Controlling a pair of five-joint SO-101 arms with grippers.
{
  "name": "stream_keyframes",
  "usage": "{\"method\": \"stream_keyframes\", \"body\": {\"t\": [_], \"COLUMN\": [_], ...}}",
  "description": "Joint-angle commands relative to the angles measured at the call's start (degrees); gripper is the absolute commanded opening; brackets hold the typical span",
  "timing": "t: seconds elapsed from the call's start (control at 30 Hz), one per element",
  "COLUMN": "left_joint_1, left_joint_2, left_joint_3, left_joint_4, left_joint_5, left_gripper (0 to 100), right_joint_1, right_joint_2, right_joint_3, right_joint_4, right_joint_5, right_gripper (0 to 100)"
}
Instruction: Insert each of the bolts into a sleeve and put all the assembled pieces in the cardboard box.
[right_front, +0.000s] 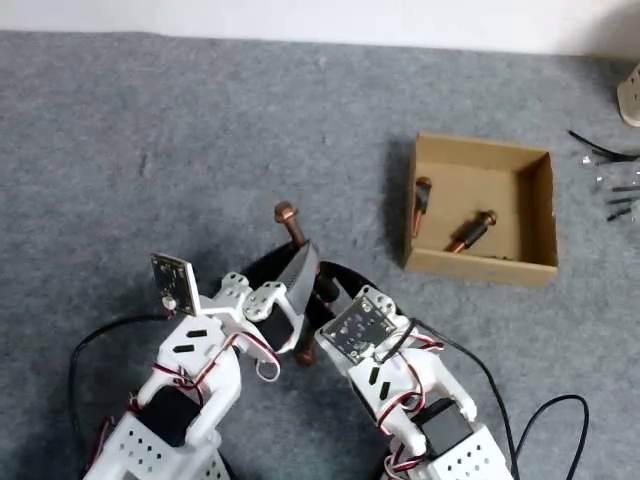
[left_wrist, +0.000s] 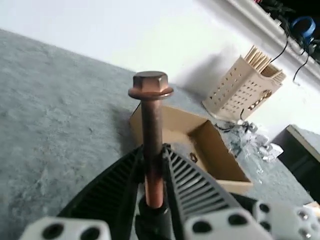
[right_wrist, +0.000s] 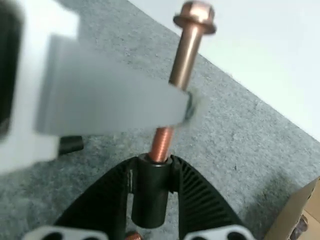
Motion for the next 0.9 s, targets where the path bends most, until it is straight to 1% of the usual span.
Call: {"method": "stream_keyframes", "body": {"t": [0.0,0.27,0.4,0.57,0.63,0.87], "left_joint_1": [1.9,1.9,2.2,8.9,10.5,10.6], "left_joint_2": [0.1,0.1,0.0,0.0,0.0,-0.4], "left_joint_3": [1.3,1.3,1.3,1.3,1.3,1.3], "left_joint_4": [0.9,1.1,3.9,9.1,10.5,10.8], "left_joint_5": [0.2,0.2,0.2,0.2,0.2,0.2], "left_gripper": [1,1,1,1,1,1], "right_joint_1": [-0.6,-0.5,0.3,1.5,1.5,2.6], "right_joint_2": [-1.4,-1.4,-1.4,-1.4,-1.4,-1.4], "right_joint_3": [7.3,7.3,7.3,7.3,7.4,7.3], "right_joint_4": [0.1,0.0,0.0,-2.7,-3.1,-3.2], "right_joint_5": [0.4,0.5,0.4,0.4,0.4,0.4], "right_gripper": [0.5,0.5,0.5,0.5,0.5,0.5]}}
